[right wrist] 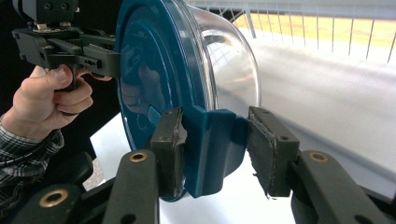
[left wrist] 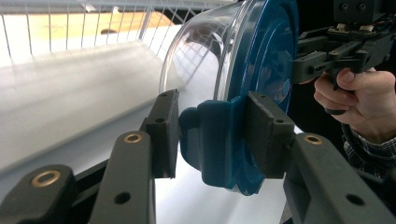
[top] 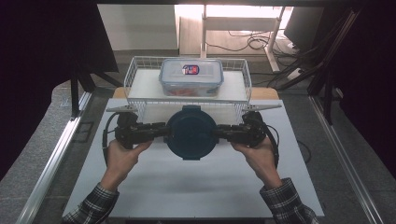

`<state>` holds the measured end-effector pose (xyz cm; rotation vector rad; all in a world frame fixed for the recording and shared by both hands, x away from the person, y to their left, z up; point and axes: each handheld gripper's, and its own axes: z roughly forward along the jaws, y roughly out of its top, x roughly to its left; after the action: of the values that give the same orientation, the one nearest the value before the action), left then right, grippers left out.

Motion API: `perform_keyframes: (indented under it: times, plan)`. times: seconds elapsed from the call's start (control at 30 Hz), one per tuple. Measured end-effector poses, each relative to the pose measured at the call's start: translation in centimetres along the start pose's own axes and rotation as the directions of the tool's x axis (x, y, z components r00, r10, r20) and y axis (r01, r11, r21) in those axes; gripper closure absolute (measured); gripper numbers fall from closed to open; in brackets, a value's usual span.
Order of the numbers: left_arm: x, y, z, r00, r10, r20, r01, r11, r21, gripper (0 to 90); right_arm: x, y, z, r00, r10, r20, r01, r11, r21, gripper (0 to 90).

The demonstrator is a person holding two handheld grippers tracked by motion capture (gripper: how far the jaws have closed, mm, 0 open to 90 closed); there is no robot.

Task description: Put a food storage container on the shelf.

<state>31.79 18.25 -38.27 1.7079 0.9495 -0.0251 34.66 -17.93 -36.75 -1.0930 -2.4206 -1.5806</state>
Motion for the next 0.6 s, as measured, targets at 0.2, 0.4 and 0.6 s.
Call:
perform_keyframes:
  times: [0.2, 0.4, 0.6]
  plan:
    - [-0.4, 2.6, -0.7, 1.0, 0.007, -0.005, -0.007, 0.9997, -0.023, 57.7, 0.4, 2.8, -0.7, 0.9999, -0.014, 0.003, 0.015, 0.9996, -0.025, 57.1]
    - [-1.0, 5.3, -1.7, 0.9995, 0.026, -0.02, -0.027, 0.9986, -0.045, 57.7, 0.9, 5.9, -1.4, 0.9993, -0.036, 0.006, 0.036, 0.9981, -0.05, 57.1]
    - [-1.1, 8.1, -2.5, 0.9992, 0.032, -0.025, -0.034, 0.9971, -0.068, 57.4, 1.5, 8.4, -1.9, 0.9984, -0.053, 0.018, 0.055, 0.9961, -0.069, 57.1]
